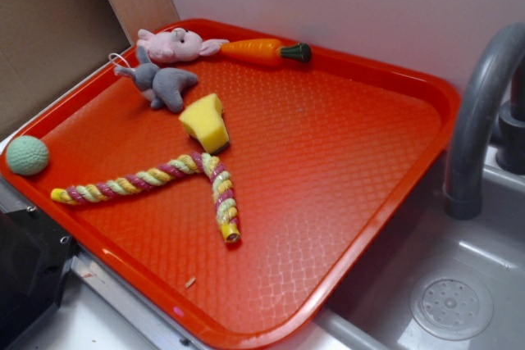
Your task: Grab the green ball.
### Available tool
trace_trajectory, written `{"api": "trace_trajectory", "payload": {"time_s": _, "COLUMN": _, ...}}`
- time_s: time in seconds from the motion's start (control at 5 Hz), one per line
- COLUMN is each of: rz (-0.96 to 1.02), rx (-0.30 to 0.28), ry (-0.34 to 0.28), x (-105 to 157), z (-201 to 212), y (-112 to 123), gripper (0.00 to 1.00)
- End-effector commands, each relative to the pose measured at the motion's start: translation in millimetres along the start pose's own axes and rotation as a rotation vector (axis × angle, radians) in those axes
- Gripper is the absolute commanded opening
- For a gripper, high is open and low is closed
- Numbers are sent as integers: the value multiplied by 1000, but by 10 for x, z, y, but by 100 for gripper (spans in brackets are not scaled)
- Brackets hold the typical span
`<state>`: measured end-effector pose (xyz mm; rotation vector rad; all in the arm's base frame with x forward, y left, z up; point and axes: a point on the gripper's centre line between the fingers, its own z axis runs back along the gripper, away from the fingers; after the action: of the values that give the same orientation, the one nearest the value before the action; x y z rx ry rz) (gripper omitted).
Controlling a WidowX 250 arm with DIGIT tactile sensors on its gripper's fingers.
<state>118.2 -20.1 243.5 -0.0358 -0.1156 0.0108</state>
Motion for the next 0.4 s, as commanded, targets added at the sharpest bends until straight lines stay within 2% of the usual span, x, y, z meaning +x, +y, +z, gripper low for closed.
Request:
{"api": "trace_trajectory", "payload": {"time_s": 0.0, "rz": 0, "rx": 0, "ry": 0, "x": 0, "z": 0, "y": 0, "gripper": 100}}
{"api": "trace_trajectory", "payload": {"time_s": 0.2, "rz": -193, "rx": 110, "ry": -47, "x": 71, "z": -55, "y": 230, "gripper": 100}}
